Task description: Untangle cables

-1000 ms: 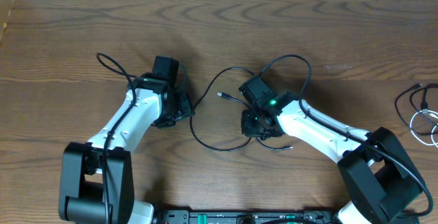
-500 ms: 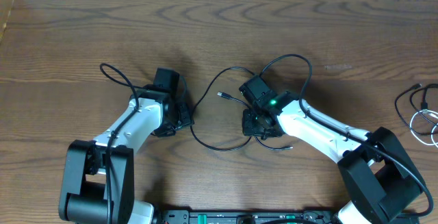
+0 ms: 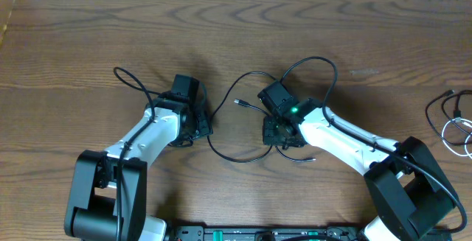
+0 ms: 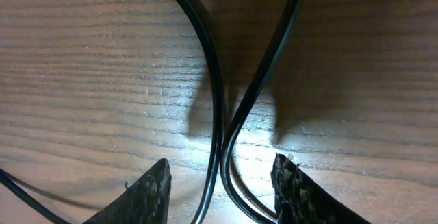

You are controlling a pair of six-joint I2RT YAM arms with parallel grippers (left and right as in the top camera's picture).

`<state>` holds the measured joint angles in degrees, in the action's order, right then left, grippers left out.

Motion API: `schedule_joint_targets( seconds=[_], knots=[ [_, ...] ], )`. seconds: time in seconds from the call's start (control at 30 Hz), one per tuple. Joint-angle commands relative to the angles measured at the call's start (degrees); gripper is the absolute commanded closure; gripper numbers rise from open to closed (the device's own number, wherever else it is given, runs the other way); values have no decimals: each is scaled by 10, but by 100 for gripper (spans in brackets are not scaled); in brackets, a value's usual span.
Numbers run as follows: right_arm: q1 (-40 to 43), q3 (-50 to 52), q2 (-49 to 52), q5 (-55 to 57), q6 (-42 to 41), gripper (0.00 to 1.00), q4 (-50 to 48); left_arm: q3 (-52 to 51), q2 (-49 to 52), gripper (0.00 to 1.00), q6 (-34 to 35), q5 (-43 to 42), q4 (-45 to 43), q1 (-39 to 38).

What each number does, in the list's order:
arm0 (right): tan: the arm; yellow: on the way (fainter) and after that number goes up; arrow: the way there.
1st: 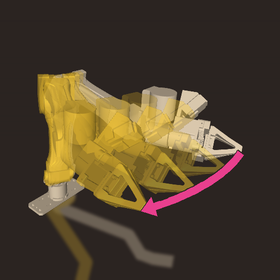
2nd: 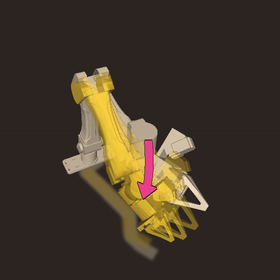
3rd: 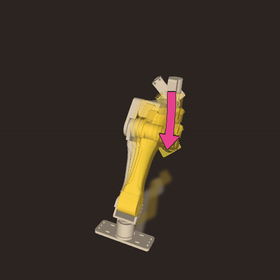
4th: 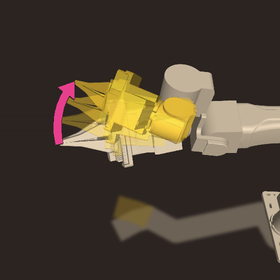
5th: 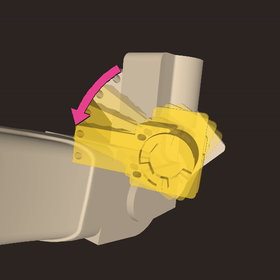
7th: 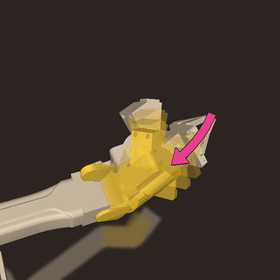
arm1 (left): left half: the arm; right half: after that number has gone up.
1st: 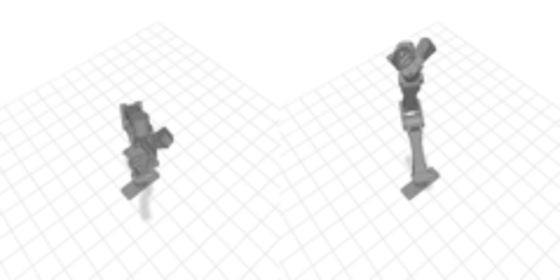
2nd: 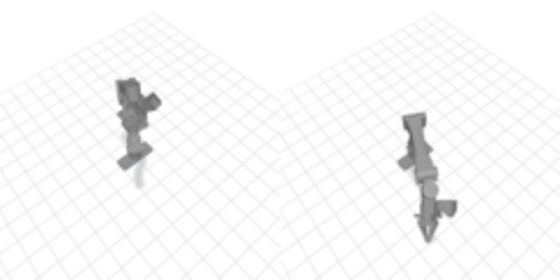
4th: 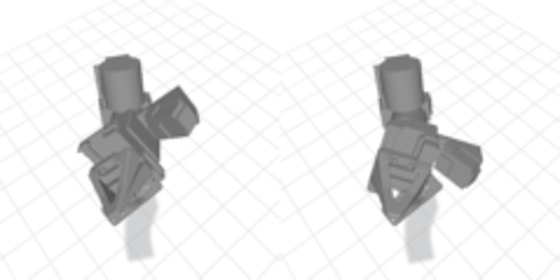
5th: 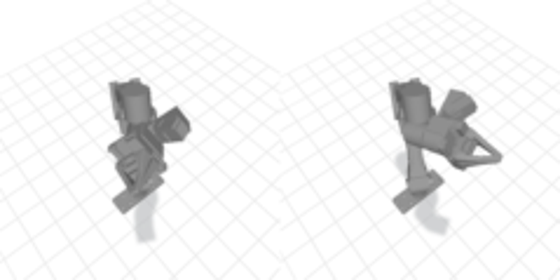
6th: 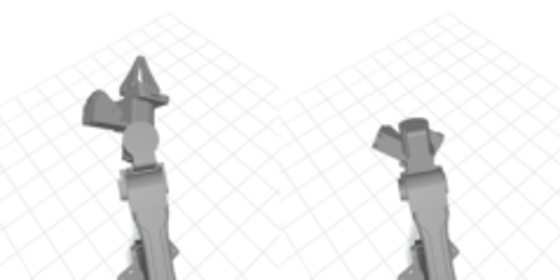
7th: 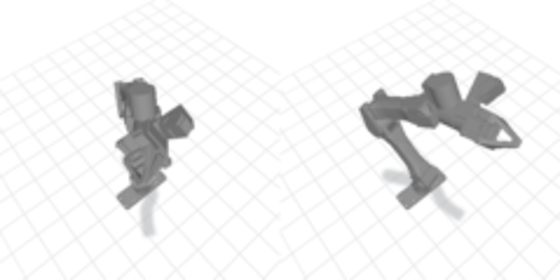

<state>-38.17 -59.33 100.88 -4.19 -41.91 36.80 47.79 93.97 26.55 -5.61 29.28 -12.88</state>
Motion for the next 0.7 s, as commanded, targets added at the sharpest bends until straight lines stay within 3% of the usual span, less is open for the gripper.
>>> schedule_joint_targets(
  seconds=[0.0, 0.67],
  knots=[
    [-1, 3, 1, 11, -5, 56, 0, -15, 3, 34, -12, 57, -7, 0],
    [-3, 3, 6, 10, -5, 53, 0, -45, 3, 34, -6, 26, -1, -29]
  ],
)
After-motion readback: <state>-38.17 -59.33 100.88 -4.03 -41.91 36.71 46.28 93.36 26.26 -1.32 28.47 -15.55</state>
